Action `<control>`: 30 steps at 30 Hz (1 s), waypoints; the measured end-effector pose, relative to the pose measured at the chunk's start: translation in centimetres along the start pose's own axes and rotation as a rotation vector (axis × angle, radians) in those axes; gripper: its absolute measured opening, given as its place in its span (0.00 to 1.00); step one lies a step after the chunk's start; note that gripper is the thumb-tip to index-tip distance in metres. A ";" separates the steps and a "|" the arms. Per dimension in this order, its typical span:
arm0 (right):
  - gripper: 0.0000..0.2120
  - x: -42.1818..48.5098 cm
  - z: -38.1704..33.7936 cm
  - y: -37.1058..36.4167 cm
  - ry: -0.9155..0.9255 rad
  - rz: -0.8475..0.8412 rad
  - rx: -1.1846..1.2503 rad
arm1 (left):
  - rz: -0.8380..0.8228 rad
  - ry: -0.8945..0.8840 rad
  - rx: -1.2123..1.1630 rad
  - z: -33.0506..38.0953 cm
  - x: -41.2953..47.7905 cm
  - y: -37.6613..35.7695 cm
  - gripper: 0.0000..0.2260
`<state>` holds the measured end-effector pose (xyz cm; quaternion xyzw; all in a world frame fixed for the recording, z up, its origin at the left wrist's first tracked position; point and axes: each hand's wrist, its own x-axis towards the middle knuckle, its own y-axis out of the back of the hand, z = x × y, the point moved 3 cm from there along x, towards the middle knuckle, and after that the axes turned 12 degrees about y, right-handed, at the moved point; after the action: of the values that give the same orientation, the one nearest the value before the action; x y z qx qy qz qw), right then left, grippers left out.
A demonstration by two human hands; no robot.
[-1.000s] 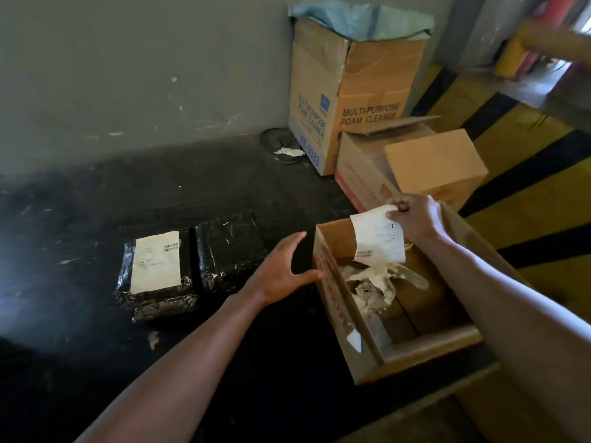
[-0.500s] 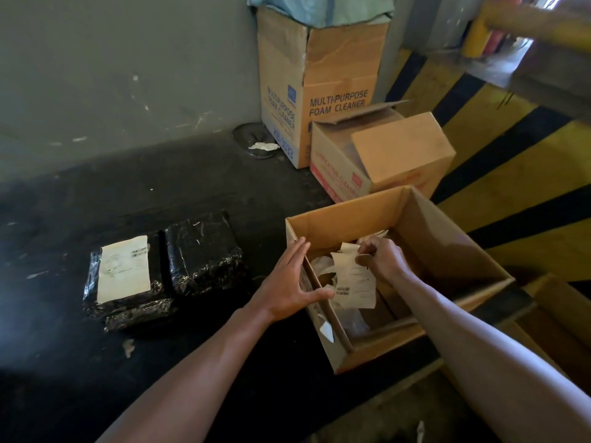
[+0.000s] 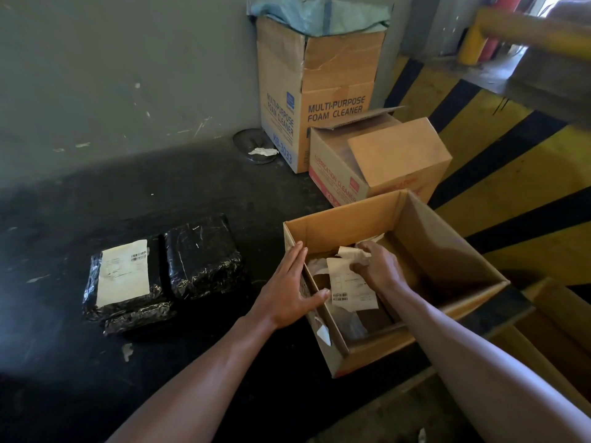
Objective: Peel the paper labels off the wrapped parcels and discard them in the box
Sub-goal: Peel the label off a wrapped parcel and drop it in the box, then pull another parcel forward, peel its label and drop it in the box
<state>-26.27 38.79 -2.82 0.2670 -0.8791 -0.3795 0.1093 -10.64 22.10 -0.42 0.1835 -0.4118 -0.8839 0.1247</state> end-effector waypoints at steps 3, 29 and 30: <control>0.27 -0.1 -1.4 0.7 0.056 0.054 -0.013 | 0.027 -0.004 -0.044 -0.3 -0.1 0.2 0.46; 0.42 9.7 -20.2 -18.9 0.139 -0.412 -0.048 | 0.357 0.674 -0.549 -20.7 1.7 11.9 0.37; 0.44 9.8 -19.8 -20.1 0.117 -0.439 -0.035 | 0.361 0.673 -0.536 -21.0 2.3 11.8 0.35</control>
<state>-18.85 9.81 -3.87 0.4717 -0.7853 -0.3931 0.0794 -2.95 -0.56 -4.28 0.3466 -0.1308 -0.8146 0.4464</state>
